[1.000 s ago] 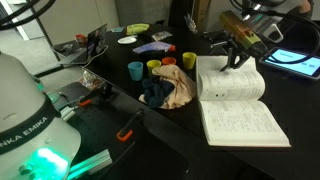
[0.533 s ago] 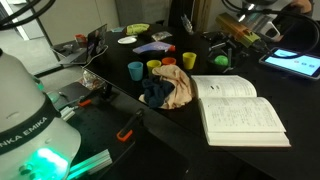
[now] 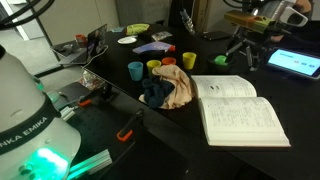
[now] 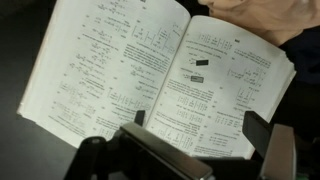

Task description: Open the book on the right

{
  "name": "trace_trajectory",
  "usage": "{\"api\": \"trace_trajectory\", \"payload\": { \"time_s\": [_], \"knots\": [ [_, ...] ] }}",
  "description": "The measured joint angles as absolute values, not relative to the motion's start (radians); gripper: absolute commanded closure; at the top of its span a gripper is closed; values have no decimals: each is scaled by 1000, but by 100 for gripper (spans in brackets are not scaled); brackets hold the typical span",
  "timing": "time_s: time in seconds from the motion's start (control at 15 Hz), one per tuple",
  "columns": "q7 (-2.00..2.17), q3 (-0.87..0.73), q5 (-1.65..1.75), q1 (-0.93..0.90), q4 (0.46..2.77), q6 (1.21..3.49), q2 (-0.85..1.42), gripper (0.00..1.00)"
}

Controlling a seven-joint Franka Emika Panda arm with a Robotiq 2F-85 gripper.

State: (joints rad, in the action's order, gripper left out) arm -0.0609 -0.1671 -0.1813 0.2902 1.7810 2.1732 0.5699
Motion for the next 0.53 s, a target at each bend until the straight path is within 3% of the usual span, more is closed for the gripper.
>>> {"api": "trace_trajectory", "payload": {
  "time_s": [0.53],
  "knots": [
    [267, -230, -93, 230, 1782, 2058, 507, 0]
  ]
}}
